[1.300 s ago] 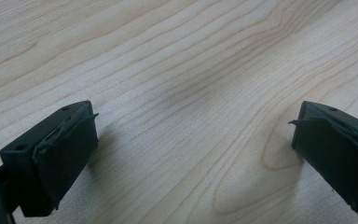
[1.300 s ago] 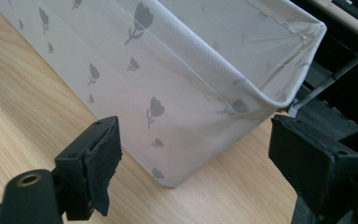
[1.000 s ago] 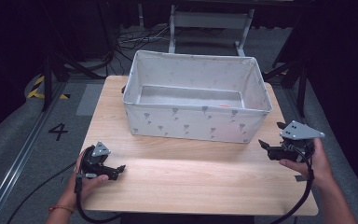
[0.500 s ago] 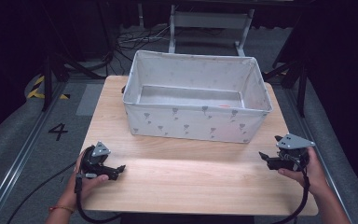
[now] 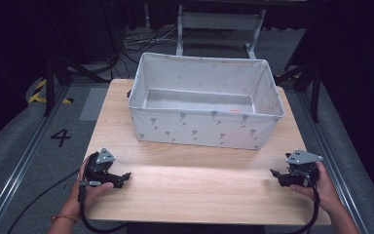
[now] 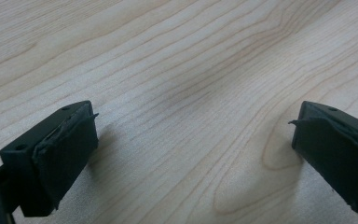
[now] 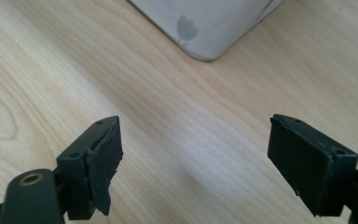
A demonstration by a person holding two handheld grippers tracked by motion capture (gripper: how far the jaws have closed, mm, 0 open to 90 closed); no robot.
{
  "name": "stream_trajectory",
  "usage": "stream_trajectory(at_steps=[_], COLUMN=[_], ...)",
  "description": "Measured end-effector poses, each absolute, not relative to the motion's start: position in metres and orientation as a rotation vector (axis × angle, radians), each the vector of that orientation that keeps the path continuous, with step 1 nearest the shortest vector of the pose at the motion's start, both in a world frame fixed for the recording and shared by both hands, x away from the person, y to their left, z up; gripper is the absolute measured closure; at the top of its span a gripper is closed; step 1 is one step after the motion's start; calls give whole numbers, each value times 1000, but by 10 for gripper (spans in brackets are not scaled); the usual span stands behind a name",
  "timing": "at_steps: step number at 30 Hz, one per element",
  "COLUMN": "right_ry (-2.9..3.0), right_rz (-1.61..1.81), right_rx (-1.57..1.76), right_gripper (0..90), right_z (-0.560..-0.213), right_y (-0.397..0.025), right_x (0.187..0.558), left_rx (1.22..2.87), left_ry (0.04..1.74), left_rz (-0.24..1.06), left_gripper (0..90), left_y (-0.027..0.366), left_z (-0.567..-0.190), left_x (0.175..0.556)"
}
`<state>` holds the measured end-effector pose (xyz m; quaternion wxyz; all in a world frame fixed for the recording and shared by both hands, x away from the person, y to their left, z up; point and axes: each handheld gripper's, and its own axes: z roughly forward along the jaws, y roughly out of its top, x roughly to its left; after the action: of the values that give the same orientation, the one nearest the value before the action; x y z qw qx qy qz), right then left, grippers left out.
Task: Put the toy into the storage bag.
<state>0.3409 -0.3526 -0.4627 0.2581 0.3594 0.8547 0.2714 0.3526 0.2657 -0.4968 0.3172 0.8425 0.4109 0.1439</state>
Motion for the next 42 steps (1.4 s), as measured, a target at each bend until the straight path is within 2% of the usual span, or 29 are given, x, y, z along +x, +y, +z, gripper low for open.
stream_trajectory(at_steps=[15,24,42], right_ry=[2356,2279,2265], right_rz=[773,992,994], right_rx=[1045,1186,1249], right_gripper=[183,187,162], right_z=[-487,-501,-502], right_y=[-360,-378,-380], right_x=[331,325,326], left_rx=[2219,2217,2222], left_ry=[1081,1081,1077], left_rz=[378,378,375], left_gripper=[5,5,2], left_y=[266,266,266], left_z=[-497,-497,-497], left_x=[353,353,353])
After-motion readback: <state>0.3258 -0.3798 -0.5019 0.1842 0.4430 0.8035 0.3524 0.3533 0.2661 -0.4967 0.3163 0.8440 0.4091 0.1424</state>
